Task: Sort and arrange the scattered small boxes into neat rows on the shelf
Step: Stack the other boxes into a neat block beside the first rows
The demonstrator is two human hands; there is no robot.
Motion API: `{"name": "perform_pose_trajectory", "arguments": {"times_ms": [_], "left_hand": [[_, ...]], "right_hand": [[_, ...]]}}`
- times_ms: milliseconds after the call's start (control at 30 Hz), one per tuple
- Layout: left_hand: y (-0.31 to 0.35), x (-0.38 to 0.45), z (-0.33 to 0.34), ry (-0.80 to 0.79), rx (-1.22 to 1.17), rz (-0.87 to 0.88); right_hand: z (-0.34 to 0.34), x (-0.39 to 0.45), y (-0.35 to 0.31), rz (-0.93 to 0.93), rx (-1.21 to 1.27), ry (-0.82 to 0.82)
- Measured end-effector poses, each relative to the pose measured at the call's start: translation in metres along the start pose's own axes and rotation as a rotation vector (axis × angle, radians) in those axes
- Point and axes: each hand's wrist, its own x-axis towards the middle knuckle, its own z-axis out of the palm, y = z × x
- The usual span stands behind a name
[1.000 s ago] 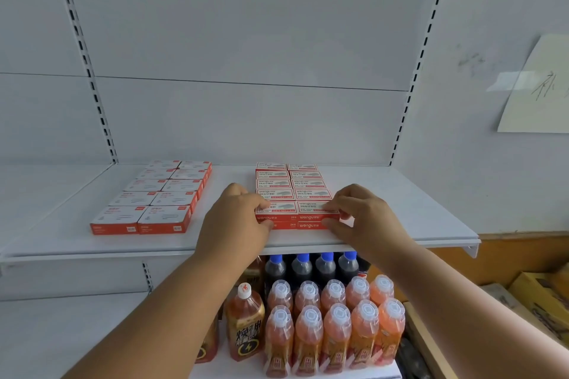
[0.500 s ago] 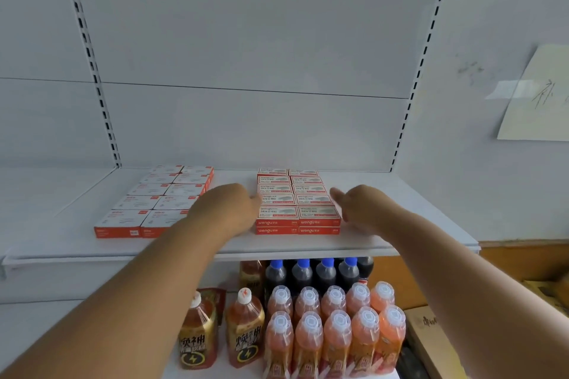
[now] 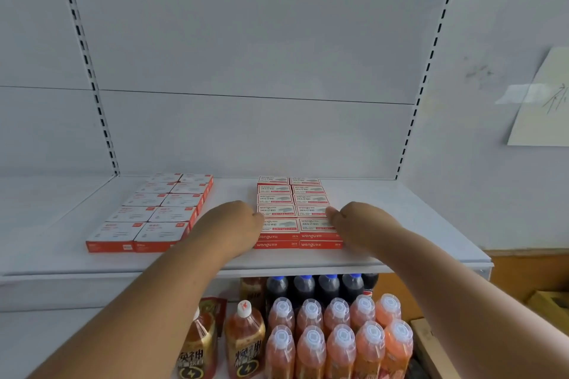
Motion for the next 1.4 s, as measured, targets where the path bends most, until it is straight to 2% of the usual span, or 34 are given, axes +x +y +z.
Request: {"name": "perform_pose_trajectory", "arguments": {"times_ms": [100, 367, 500, 600, 700, 967, 1100, 1267, 1400], "left_hand": [[0.002, 0.01, -0.005, -0.003, 0.038, 0.002], [0.01, 0.023, 0.002, -0.018, 0.091, 0.003], [0.009, 0.023, 0.003, -0.022, 0.094, 0.02], [0.008, 0.027, -0.002, -0.041, 0.05, 0.002], [0.008, 0.034, -0.007, 0.002, 0.045, -0.035], [0.011, 0.053, -0.001, -0.045, 0.082, 0.004], [0.013, 0.055, -0.006, -0.098, 0.06, -0.021], [0.017, 0.07, -0.012, 0.015, 0.109, -0.095], [0.017, 0.085, -0.006, -0.061, 0.128, -0.064]], "right_hand": [[-0.006, 0.007, -0.001, 0.048, 0.099, -0.02], [-0.003, 0.019, -0.013, 0.02, -0.055, -0.042], [-0.002, 0.017, -0.016, 0.04, 0.001, 0.001], [-0.004, 0.019, -0.012, 0.058, 0.028, -0.029], [-0.009, 0.026, -0.008, 0.076, 0.066, -0.009], [-0.002, 0.054, -0.009, 0.0, -0.003, -0.054], [-0.005, 0.061, -0.003, -0.016, 0.072, -0.098], [-0.01, 0.084, -0.003, -0.065, 0.072, -0.041], [-0.002, 0.094, -0.006, -0.057, 0.009, -0.05]]}}
